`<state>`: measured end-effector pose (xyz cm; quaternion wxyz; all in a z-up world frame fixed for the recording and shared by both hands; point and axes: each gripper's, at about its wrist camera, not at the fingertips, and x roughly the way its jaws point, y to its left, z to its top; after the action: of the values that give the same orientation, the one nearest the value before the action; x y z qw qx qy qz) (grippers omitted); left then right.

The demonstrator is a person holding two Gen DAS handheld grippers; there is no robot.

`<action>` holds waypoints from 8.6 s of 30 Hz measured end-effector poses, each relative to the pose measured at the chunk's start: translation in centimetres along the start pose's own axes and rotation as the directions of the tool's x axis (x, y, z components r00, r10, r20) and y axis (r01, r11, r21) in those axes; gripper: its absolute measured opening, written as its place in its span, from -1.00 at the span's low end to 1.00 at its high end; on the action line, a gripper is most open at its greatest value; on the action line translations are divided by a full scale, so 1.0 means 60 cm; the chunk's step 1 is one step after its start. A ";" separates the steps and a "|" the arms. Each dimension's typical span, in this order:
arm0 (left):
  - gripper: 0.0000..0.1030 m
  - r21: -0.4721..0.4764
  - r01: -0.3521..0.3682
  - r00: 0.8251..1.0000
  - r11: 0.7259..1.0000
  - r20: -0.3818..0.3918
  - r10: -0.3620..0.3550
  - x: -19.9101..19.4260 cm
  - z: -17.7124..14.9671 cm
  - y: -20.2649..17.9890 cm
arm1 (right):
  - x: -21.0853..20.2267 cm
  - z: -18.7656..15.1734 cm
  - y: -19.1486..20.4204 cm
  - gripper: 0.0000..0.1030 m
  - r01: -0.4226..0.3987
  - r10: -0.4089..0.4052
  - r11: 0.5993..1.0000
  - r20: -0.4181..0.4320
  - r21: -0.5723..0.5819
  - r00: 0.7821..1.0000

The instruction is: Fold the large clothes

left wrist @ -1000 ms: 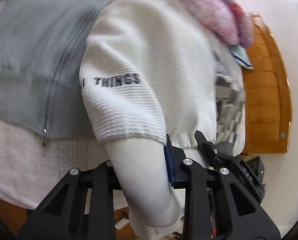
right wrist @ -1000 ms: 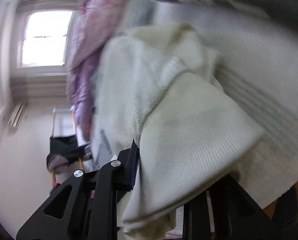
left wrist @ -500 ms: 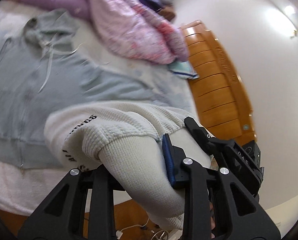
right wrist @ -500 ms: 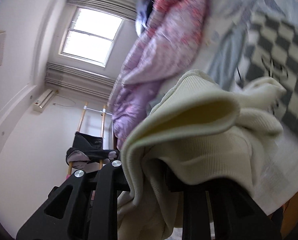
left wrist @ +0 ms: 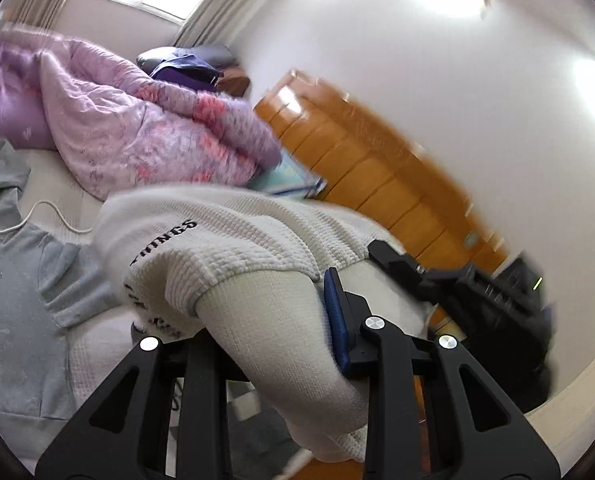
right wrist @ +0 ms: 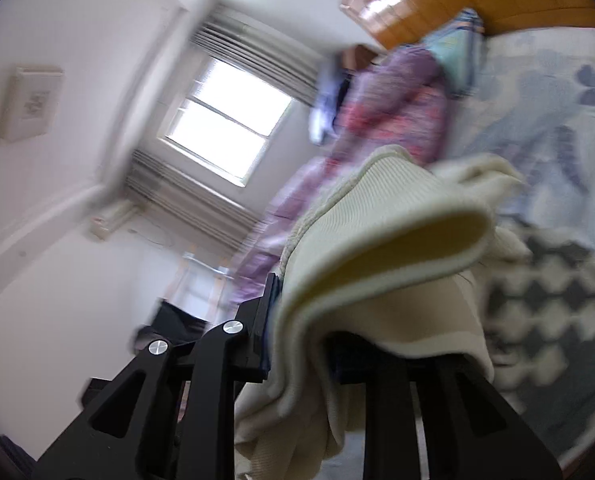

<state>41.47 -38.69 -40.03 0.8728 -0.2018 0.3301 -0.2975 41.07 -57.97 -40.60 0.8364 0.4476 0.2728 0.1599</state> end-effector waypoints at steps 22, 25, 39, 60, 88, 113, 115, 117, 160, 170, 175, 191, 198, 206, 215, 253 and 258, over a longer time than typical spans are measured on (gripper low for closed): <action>-0.28 0.030 -0.141 0.900 0.990 -0.413 0.141 0.230 -0.296 0.093 | -0.075 -0.174 -0.364 -0.79 0.378 -0.342 0.895 -0.183 0.237 0.922; 0.33 0.046 -0.170 0.894 0.984 -0.413 0.174 0.207 -0.298 0.097 | -0.078 -0.173 -0.352 -0.56 0.461 -0.424 0.863 -0.198 0.208 0.884; 0.72 -0.001 -0.375 0.887 0.927 -0.292 0.359 0.127 -0.172 0.224 | 0.090 -0.162 -0.181 -0.46 0.533 -0.601 0.790 -0.211 -0.304 0.771; 0.75 -0.009 -0.387 0.868 0.922 -0.341 0.361 0.039 -0.139 0.274 | 0.158 -0.228 -0.107 0.00 0.534 -0.672 0.732 -0.319 -0.424 0.668; 0.89 0.090 -0.473 0.876 0.877 -0.066 0.479 -0.779 0.038 0.219 | -0.046 -0.564 0.589 0.73 0.339 -0.518 0.724 -0.149 -0.600 0.842; 0.90 0.095 -0.613 0.784 0.784 0.193 0.590 -1.059 0.065 -0.095 | -0.332 -0.562 0.823 0.85 0.349 -0.420 0.541 0.114 -0.765 0.900; 0.90 0.095 -0.620 0.778 0.778 0.201 0.595 -1.058 0.065 -0.112 | -0.352 -0.553 0.822 0.85 0.349 -0.411 0.534 0.125 -0.770 0.903; 0.90 0.092 -0.625 0.773 0.775 0.215 0.597 -1.062 0.062 -0.133 | -0.368 -0.546 0.821 0.85 0.342 -0.397 0.536 0.127 -0.772 0.909; 0.90 0.110 -0.678 0.708 0.727 0.363 0.606 -1.141 0.074 -0.271 | -0.473 -0.519 0.856 0.85 0.344 -0.278 0.547 0.222 -0.764 0.935; 0.90 0.116 -0.674 0.715 0.730 0.351 0.604 -1.137 0.086 -0.255 | -0.463 -0.514 0.850 0.85 0.354 -0.290 0.547 0.225 -0.759 0.930; 0.90 0.118 -0.671 0.719 0.732 0.345 0.604 -1.136 0.090 -0.247 | -0.461 -0.515 0.850 0.85 0.356 -0.293 0.547 0.225 -0.757 0.929; 0.90 0.126 -0.663 0.728 0.738 0.337 0.597 -1.131 0.100 -0.226 | -0.447 -0.517 0.848 0.85 0.369 -0.305 0.542 0.232 -0.755 0.923; 0.90 0.126 -0.663 0.729 0.738 0.337 0.596 -1.130 0.100 -0.226 | -0.445 -0.522 0.848 0.85 0.374 -0.309 0.542 0.235 -0.753 0.922; 0.90 0.125 -0.663 0.728 0.738 0.336 0.597 -1.131 0.101 -0.226 | -0.442 -0.522 0.848 0.85 0.376 -0.311 0.541 0.236 -0.752 0.920; 0.90 0.127 -0.662 0.729 0.739 0.336 0.596 -1.131 0.101 -0.226 | -0.441 -0.521 0.848 0.85 0.377 -0.313 0.542 0.236 -0.751 0.920; 0.90 0.134 -0.655 0.737 0.744 0.333 0.589 -1.117 0.109 -0.197 | -0.431 -0.511 0.846 0.85 0.376 -0.317 0.543 0.232 -0.751 0.920; 0.90 0.136 -0.655 0.738 0.744 0.330 0.589 -1.118 0.108 -0.191 | -0.429 -0.510 0.844 0.85 0.377 -0.319 0.543 0.232 -0.750 0.919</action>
<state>0.95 -2.41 1.41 0.9756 -0.0086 0.2195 0.0055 0.93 -23.14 -3.95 0.9697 -0.0198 0.2306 0.0781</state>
